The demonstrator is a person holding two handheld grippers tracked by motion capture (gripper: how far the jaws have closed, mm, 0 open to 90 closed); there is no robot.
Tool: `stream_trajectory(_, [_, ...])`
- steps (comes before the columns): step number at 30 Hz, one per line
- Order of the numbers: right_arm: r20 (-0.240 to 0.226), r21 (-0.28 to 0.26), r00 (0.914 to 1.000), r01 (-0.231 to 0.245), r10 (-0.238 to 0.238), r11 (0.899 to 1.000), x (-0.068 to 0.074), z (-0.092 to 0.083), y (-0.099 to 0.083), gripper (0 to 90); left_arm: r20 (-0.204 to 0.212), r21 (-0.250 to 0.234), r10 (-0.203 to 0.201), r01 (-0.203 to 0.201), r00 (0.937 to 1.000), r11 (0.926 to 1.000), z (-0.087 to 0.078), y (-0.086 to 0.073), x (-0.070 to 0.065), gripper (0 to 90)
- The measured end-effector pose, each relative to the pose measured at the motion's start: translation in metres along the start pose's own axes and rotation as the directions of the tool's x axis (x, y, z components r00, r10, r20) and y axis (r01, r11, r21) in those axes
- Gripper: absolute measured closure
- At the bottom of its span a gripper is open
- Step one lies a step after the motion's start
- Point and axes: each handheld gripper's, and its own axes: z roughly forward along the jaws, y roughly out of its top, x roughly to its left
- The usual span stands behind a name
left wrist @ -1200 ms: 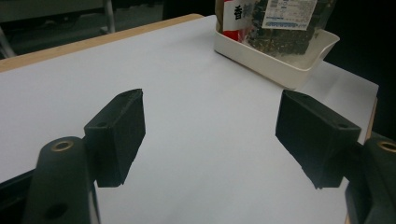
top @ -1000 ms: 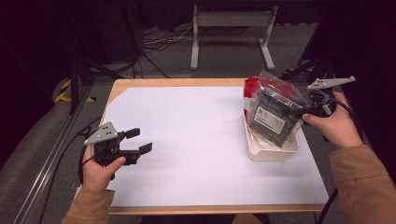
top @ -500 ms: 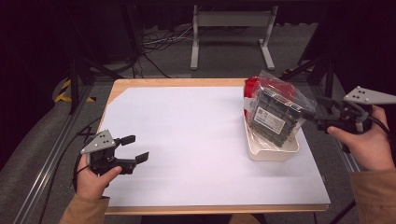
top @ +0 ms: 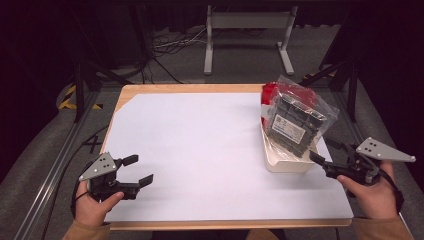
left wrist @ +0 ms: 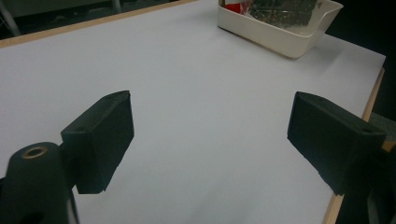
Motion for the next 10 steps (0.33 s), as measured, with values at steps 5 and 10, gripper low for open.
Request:
stream_trajectory(5, [-0.001,-0.01,0.9997,-0.025,0.025,1.0,0.001,0.005,-0.015,23.8,-0.007,-0.009,-0.009,0.009,0.9999,0.9999,-0.001,-0.001,0.002,15.3])
stream_trajectory(10, [-0.002,-0.003,0.9998,-0.021,0.021,1.0,0.005,0.006,-0.018,23.8,-0.017,-0.015,-0.001,0.001,0.9998,0.9999,-0.002,-0.002,0.004,14.6])
